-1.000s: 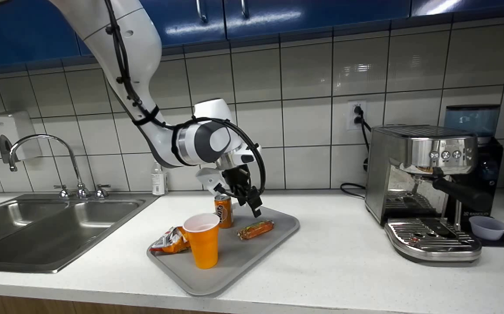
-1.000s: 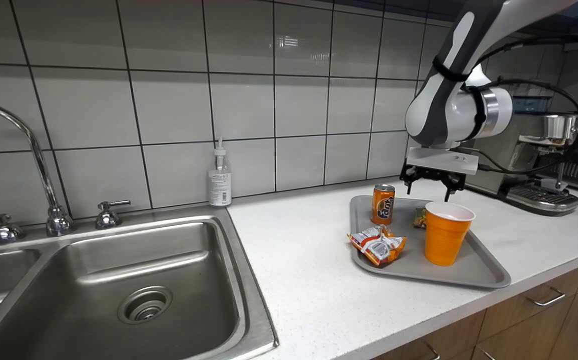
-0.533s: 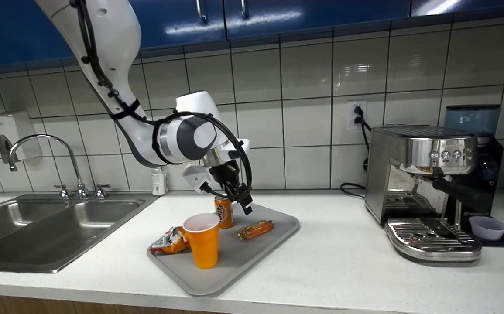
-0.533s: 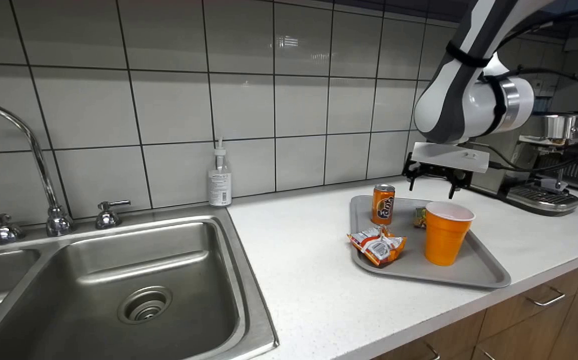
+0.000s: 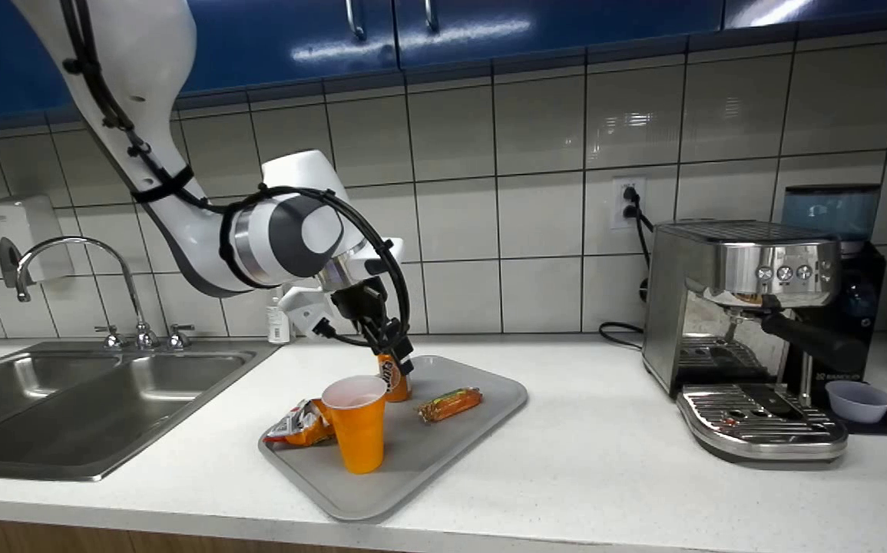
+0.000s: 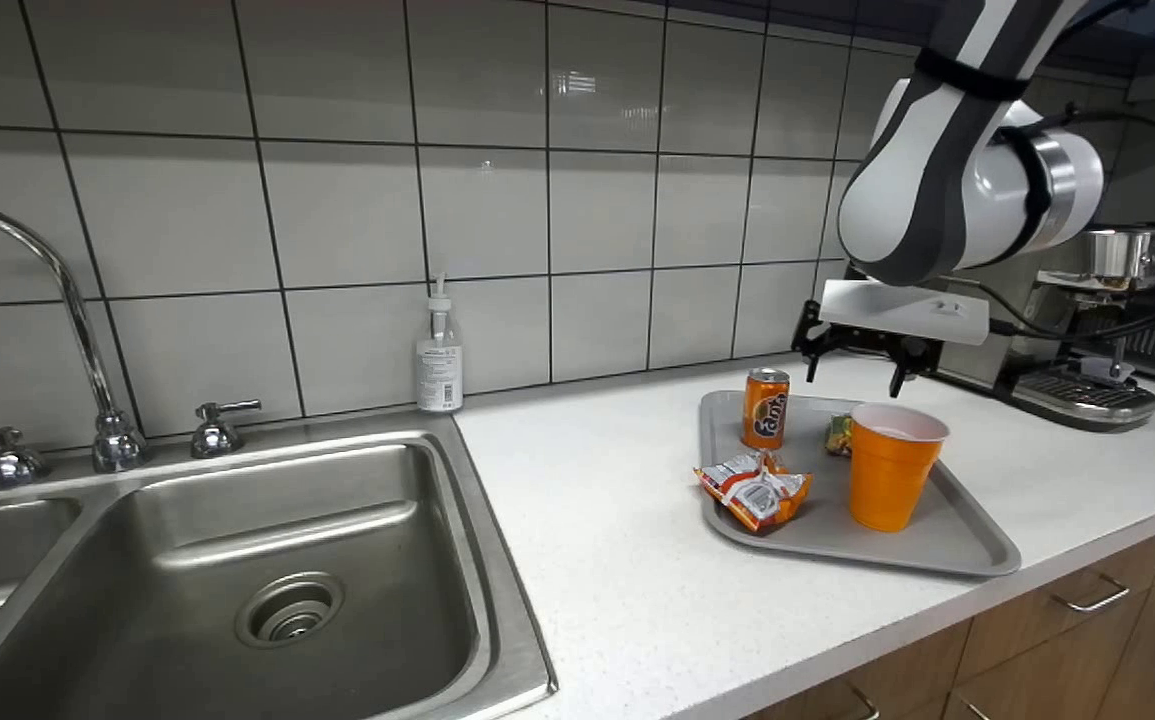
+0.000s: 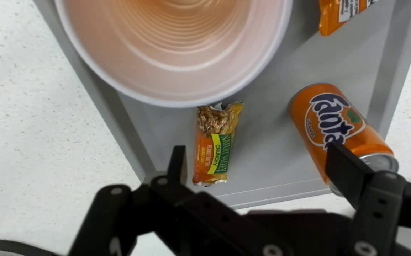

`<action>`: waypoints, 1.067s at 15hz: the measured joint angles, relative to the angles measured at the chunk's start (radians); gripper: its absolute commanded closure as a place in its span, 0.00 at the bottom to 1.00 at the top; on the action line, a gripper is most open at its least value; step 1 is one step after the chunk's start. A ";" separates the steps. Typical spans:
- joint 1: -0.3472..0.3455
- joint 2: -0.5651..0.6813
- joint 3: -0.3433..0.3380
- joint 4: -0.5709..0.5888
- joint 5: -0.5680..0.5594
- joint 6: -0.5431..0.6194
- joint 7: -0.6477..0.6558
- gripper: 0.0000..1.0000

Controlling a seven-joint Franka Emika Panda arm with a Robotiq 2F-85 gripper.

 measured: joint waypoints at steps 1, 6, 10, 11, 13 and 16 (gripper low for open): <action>0.028 -0.009 -0.018 -0.014 -0.012 0.003 0.004 0.00; 0.161 -0.049 -0.105 -0.073 -0.071 0.010 0.019 0.00; 0.259 -0.076 -0.175 -0.112 -0.121 0.013 0.026 0.00; 0.283 -0.082 -0.193 -0.118 -0.134 0.014 0.030 0.00; 0.329 -0.087 -0.235 -0.128 -0.156 0.020 0.042 0.00; 0.384 -0.088 -0.292 -0.133 -0.167 0.024 0.051 0.00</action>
